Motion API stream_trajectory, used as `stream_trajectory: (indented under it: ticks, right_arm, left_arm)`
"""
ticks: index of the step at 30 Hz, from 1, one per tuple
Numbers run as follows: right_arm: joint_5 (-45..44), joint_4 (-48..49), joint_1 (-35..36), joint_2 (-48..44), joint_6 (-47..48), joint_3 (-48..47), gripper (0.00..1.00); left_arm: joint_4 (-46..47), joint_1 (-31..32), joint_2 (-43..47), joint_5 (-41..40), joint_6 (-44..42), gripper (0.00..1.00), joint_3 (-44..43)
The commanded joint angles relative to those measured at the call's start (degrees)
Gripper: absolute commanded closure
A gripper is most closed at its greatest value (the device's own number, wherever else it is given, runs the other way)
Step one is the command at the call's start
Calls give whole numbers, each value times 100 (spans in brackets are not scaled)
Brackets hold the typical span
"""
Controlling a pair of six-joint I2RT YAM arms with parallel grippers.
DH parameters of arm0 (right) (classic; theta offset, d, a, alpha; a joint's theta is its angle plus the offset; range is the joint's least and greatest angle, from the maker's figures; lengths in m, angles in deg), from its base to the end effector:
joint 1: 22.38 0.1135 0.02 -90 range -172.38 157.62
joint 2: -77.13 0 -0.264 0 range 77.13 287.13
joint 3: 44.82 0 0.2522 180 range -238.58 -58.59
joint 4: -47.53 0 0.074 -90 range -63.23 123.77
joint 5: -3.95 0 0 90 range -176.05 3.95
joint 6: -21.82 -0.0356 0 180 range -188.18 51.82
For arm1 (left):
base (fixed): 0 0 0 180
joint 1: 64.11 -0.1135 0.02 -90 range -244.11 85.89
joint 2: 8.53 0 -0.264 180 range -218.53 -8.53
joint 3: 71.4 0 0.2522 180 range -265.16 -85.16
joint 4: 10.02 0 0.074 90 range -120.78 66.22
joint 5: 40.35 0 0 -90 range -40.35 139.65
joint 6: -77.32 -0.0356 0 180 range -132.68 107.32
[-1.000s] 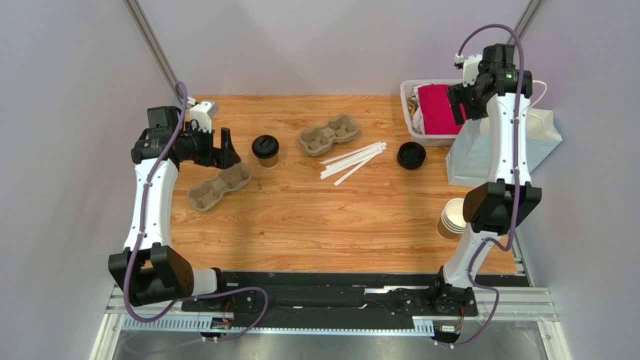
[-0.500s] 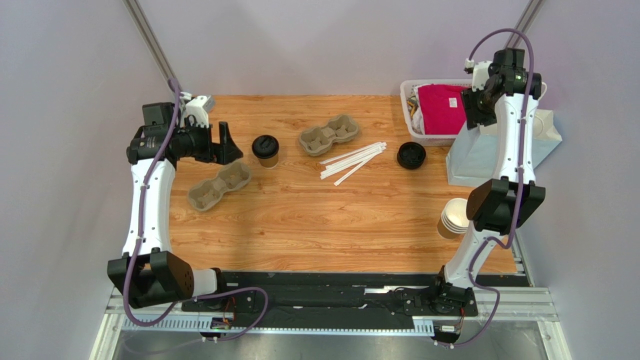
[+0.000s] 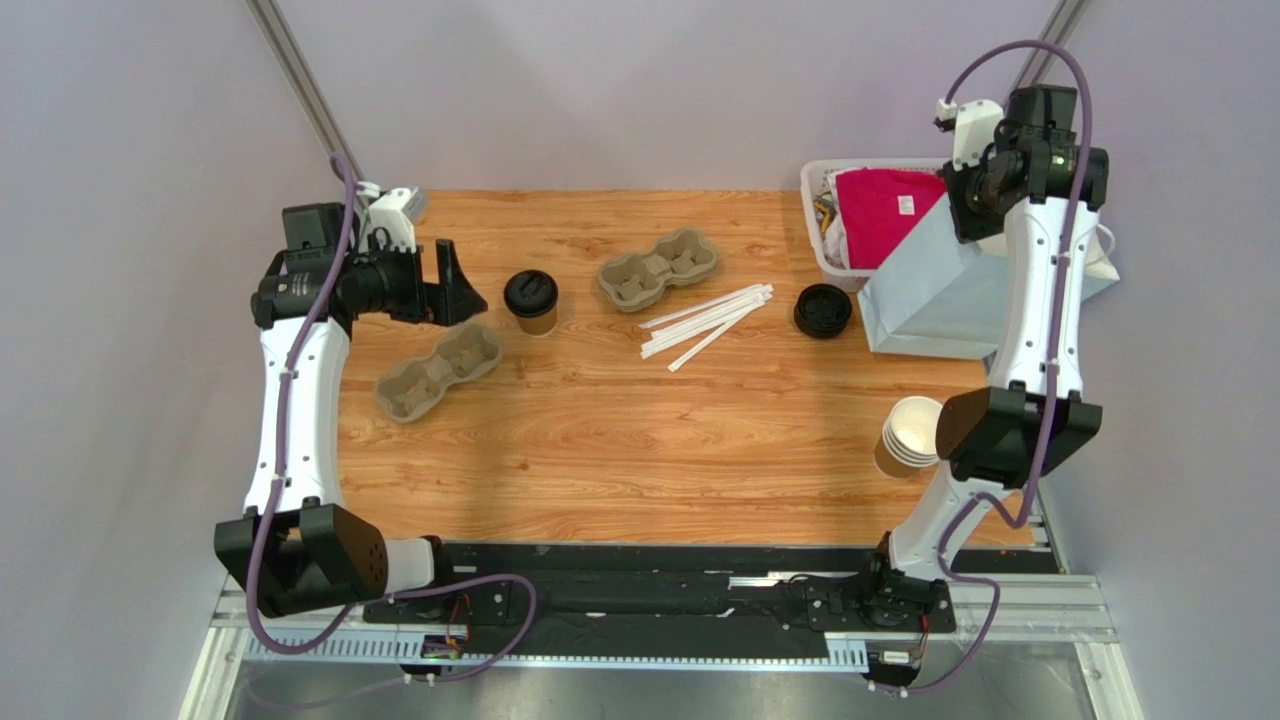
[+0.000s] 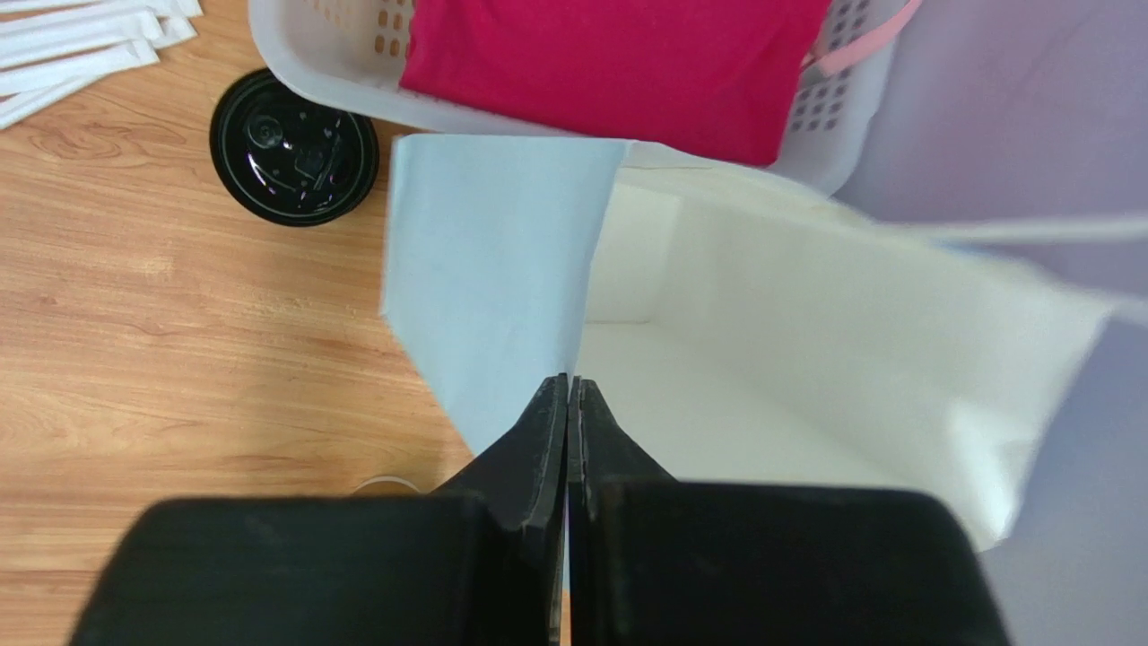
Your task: Pack the takeout coffee
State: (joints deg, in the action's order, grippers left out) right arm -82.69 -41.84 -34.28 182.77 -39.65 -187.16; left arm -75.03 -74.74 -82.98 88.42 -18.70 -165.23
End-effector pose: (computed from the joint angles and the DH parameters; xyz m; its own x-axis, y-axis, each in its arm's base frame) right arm 0.3525 -0.0722 0.4313 -0.7653 -0.3260 -0.5550 -0.2213 0.9430 -0.2487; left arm 0.2580 0.0257 0.3788 -0.6686 -0.0423 -0.7424 0.3587 0.8562 -0.3718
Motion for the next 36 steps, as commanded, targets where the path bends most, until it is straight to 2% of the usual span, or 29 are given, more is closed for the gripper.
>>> stream_trajectory:
  ticks: [1, 5, 13, 19, 24, 27, 32, 34, 35, 36]
  right_arm:
    - [104, 600, 485, -1071, 653, -484, 100]
    - [-62, 732, 1232, -1738, 855, -476, 100]
    - [-327, 768, 3743, -2566, 1190, 279, 100]
    - [-634, 583, 5361, -2839, 1225, 1342, 100]
    - [-854, 671, 6269, -2883, 901, 2650, 100]
    - [-1047, 732, 6927, -2839, 821, 3065, 100]
    - [-881, 592, 7403, -2769, 662, 3479, 100]
    - [-845, 522, 7553, -2821, 662, 3497, 79]
    - [-767, 452, 7588, -2839, 610, 3384, 64]
    - [-731, 434, 7597, -2830, 514, 3252, 39]
  left_arm:
    - [97, -44, 19, 61, 136, 2, -342]
    - [62, -44, 28, -9, 154, 2, -421]
    - [-149, -44, 28, -167, 66, 2, -527]
    - [-228, -44, 63, -238, 40, 2, -553]
    - [-307, -53, 54, -211, 75, 1, -571]
    - [-307, -44, 63, -264, 84, 1, -588]
    - [-351, -53, 107, -299, 66, 1, -571]
    - [-351, -44, 168, -308, 40, 1, -518]
    - [-351, -44, 186, -317, 14, 1, -501]
    - [-343, -44, 195, -325, 31, 1, -440]
